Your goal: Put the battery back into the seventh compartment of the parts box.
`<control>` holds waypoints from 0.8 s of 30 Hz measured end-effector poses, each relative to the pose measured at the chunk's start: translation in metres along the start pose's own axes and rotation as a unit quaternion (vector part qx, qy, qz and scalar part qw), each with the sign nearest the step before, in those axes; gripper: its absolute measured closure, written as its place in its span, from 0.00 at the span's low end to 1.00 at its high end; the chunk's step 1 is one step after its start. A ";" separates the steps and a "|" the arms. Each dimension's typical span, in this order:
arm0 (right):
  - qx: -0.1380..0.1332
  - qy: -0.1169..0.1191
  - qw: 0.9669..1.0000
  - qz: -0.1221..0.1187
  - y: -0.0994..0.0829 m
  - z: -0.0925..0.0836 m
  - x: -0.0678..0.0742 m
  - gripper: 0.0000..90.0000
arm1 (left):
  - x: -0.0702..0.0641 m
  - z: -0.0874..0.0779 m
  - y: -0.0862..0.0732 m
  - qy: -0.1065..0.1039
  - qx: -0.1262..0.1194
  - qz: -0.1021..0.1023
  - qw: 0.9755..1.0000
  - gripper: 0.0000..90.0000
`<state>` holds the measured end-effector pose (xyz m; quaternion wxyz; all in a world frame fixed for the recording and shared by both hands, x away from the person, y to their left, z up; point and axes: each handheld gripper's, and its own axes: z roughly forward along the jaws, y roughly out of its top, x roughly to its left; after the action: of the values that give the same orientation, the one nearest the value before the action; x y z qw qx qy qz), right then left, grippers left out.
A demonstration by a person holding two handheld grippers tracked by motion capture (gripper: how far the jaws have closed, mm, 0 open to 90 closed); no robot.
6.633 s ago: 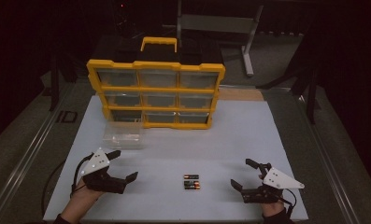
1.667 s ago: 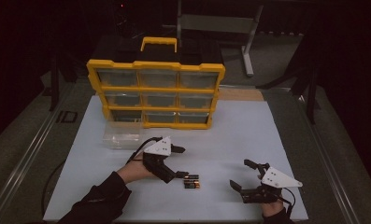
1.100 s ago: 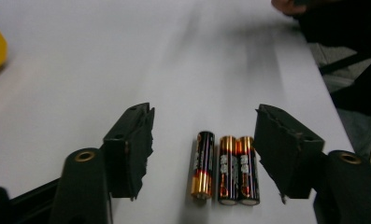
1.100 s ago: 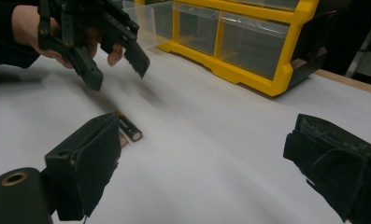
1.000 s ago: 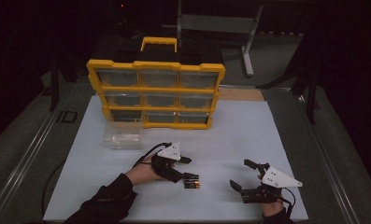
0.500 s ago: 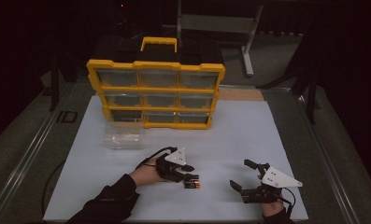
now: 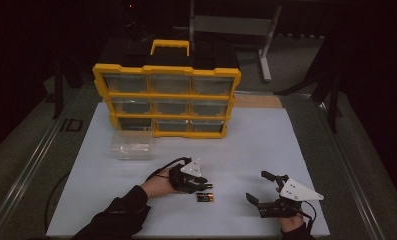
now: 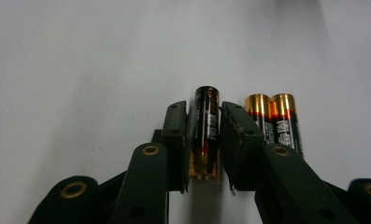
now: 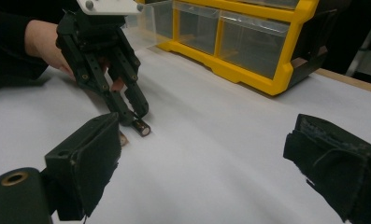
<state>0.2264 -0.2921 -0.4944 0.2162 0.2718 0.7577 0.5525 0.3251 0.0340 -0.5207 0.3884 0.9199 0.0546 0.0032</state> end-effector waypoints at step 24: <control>0.003 0.000 1.000 0.002 0.000 0.001 0.000 0.10 | 0.005 0.006 0.012 -0.011 0.043 0.025 0.999 0.83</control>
<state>0.2268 -0.2913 -0.4951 0.2144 0.2740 0.7585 0.5510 0.3315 0.0218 -0.5170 0.3487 0.9368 0.0277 -0.0002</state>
